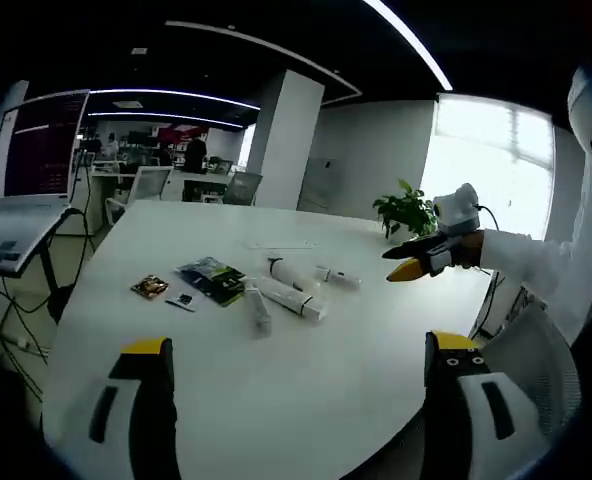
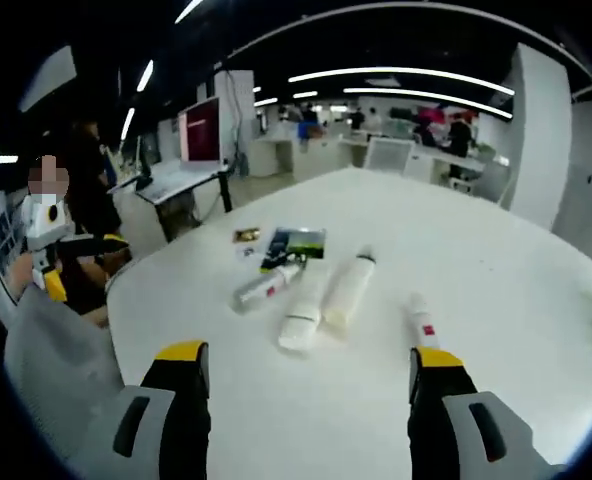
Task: Arrange the skincare products in the storage area until every visible bottle or jar stands upright without overlapping.
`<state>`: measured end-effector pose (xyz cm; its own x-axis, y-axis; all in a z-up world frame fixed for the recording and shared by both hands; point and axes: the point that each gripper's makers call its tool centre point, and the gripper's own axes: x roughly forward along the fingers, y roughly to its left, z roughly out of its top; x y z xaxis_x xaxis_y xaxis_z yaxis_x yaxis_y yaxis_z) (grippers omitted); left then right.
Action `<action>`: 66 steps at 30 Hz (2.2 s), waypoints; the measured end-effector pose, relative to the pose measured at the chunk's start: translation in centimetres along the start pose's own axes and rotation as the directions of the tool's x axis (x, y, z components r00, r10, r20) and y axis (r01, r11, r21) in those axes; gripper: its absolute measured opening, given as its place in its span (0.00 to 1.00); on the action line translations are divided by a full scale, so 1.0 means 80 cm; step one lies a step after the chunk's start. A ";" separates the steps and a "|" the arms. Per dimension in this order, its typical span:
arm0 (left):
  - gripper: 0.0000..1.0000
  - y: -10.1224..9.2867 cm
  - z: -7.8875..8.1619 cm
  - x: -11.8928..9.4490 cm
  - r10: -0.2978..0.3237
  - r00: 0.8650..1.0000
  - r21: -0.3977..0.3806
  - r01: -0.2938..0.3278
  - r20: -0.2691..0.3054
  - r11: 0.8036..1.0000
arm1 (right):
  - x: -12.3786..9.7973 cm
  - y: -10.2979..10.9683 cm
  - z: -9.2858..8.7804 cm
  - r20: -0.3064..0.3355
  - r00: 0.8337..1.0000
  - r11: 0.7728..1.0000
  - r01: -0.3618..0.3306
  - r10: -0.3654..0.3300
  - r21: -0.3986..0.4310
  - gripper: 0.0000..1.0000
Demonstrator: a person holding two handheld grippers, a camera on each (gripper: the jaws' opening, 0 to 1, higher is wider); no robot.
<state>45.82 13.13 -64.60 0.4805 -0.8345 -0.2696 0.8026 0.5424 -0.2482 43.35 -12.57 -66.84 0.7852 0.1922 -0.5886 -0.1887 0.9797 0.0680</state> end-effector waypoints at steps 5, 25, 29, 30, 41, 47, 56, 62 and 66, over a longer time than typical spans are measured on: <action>0.99 -0.002 0.002 0.002 -0.010 1.000 -0.015 0.010 0.010 1.000 | 0.030 -0.017 -0.004 -0.043 0.999 1.000 0.010 -0.009 0.013 0.75; 0.99 0.013 -0.002 0.007 0.008 1.000 0.014 -0.008 -0.011 1.000 | 0.110 -0.066 -0.014 -0.156 0.986 0.998 0.057 -0.057 0.001 0.76; 0.99 0.012 -0.004 0.006 0.009 1.000 0.020 -0.009 -0.016 1.000 | 0.119 -0.078 -0.022 -0.181 0.981 0.997 0.070 -0.064 0.028 0.72; 0.99 0.013 -0.003 0.005 0.010 1.000 0.019 -0.010 -0.011 1.000 | 0.120 -0.081 -0.024 -0.188 0.980 0.997 0.074 -0.068 0.027 0.72; 0.99 0.018 -0.002 0.006 0.012 1.000 0.013 -0.012 -0.005 1.000 | 0.140 -0.101 -0.024 -0.229 0.968 0.990 0.122 -0.104 0.067 0.61; 0.99 0.023 -0.002 0.006 0.016 1.000 0.010 -0.016 -0.002 1.000 | 0.163 -0.098 -0.017 -0.256 0.962 0.989 0.118 -0.092 0.089 0.60; 0.99 0.019 0.000 0.005 0.012 1.000 0.013 -0.012 0.009 1.000 | 0.190 -0.074 0.011 -0.233 0.968 0.993 0.110 -0.094 0.054 0.57; 0.99 0.019 0.002 0.005 0.011 1.000 0.014 -0.012 0.018 1.000 | 0.199 -0.076 0.000 -0.271 0.956 0.989 0.136 -0.115 0.059 0.57; 0.99 0.023 0.007 0.004 0.021 0.999 0.004 -0.021 0.037 1.000 | 0.204 -0.075 -0.003 -0.278 0.953 0.984 0.150 -0.119 0.093 0.58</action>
<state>47.64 13.78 -64.66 0.5099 -0.8261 -0.2400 0.7938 0.5593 -0.2388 57.17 -15.35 -77.05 0.6069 0.0502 -0.7932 -0.0126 0.9985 0.0536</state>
